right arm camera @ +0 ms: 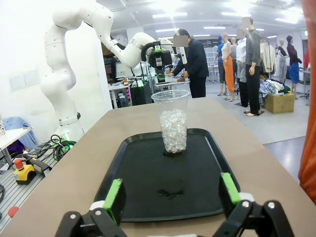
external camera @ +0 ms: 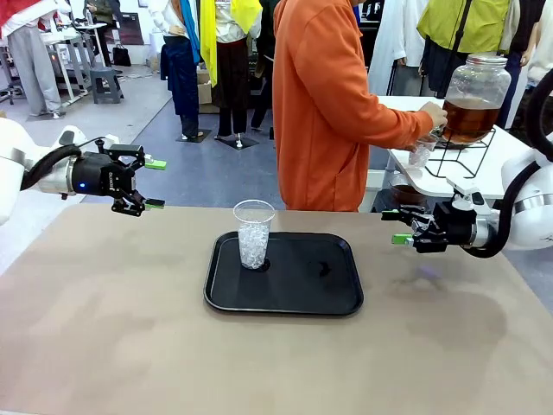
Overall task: Pour the drink into the iced cup.
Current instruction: Pick up the iced cup indicated by the human and present it to them.
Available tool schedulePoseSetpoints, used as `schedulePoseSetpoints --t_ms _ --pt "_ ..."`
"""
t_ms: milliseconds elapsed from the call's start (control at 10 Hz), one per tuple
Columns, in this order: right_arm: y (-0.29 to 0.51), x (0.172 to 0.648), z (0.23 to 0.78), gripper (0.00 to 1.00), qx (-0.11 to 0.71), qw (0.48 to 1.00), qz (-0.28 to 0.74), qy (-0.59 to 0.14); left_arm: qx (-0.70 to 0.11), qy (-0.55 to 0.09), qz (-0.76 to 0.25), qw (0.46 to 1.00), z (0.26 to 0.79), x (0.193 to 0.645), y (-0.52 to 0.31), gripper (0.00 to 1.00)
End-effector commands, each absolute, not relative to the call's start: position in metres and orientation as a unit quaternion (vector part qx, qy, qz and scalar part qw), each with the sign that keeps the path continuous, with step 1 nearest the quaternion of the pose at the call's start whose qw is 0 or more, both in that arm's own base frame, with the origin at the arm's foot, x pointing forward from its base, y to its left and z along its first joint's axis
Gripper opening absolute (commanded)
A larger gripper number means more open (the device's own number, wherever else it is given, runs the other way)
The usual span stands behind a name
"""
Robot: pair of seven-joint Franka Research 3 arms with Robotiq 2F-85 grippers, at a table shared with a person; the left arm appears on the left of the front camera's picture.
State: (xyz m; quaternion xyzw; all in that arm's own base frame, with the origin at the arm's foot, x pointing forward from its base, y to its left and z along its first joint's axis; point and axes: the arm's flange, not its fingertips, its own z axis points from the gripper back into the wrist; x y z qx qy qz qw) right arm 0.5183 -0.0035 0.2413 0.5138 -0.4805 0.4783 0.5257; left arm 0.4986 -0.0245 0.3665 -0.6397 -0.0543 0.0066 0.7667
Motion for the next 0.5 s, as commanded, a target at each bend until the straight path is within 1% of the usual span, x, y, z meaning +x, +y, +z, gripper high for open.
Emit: schedulePoseSetpoints --t_ms 0,400 --pt "-0.0029 0.5195 0.2440 1.00 0.513 0.523 0.478 -0.484 -0.637 -0.051 0.009 0.769 0.3683 0.4979 -0.0241 1.00" --pt "-0.0029 0.5195 0.2440 1.00 0.513 0.523 0.478 -0.484 -0.637 -0.051 0.009 0.769 0.3683 0.4979 -0.0241 1.00"
